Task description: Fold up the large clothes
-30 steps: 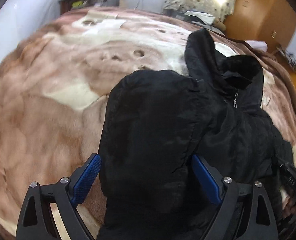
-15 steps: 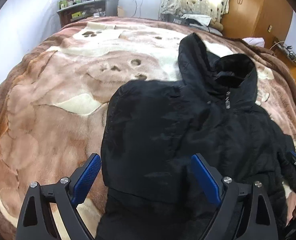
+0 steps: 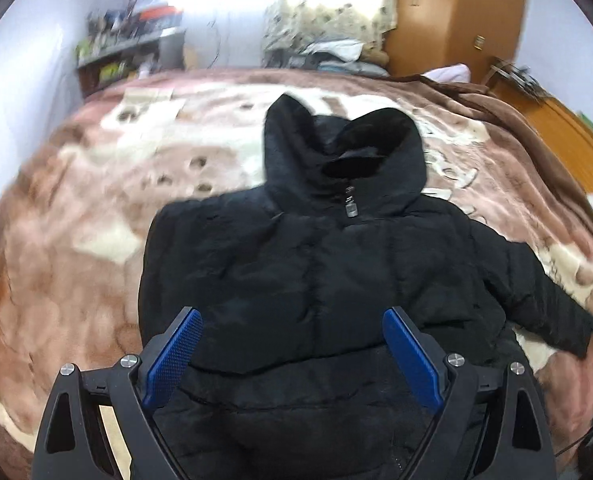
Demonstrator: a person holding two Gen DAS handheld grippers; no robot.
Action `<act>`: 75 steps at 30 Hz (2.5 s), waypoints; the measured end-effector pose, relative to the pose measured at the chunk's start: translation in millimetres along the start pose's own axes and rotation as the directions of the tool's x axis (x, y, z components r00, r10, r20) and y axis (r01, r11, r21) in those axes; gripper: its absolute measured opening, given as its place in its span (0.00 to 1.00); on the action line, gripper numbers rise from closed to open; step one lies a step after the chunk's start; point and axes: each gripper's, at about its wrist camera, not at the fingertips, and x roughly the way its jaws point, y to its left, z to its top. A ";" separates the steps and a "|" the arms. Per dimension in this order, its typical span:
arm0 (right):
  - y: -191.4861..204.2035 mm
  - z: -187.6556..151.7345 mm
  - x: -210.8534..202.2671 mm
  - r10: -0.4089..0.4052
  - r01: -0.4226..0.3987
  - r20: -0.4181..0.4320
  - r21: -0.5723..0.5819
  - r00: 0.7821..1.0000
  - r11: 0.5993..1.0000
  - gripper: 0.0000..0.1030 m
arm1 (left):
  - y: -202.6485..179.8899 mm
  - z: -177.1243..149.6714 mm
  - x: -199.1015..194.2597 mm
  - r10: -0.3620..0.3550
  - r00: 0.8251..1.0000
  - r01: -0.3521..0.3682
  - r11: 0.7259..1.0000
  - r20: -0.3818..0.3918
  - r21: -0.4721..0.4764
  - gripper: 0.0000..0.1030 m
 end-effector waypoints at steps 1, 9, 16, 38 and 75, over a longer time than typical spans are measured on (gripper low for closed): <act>-13.9 -1.9 0.7 -0.018 0.018 -0.006 0.024 1.000 1.000 0.63 | -6.4 -1.2 -1.9 -0.006 1.000 0.006 1.000 0.003 0.015 0.90; -111.2 -22.3 12.2 -0.181 0.188 -0.058 0.185 0.982 0.964 0.74 | -47.4 -3.8 -15.4 -0.074 0.997 0.074 0.996 0.006 0.039 0.90; -142.0 -32.0 41.9 -0.125 0.158 -0.126 0.305 0.984 0.939 0.74 | -85.7 -6.5 -28.2 -0.121 0.992 0.118 0.989 0.026 0.086 0.90; -146.8 -30.8 30.5 -0.023 0.030 -0.025 0.367 0.999 0.930 0.20 | -87.6 -24.7 11.2 -0.083 0.995 0.087 0.992 -0.049 0.086 0.90; 225.1 -44.2 4.1 0.535 -0.556 -0.153 -0.246 0.831 0.794 0.18 | -6.1 -21.1 18.8 -0.252 0.967 0.247 0.962 -0.032 -0.114 0.90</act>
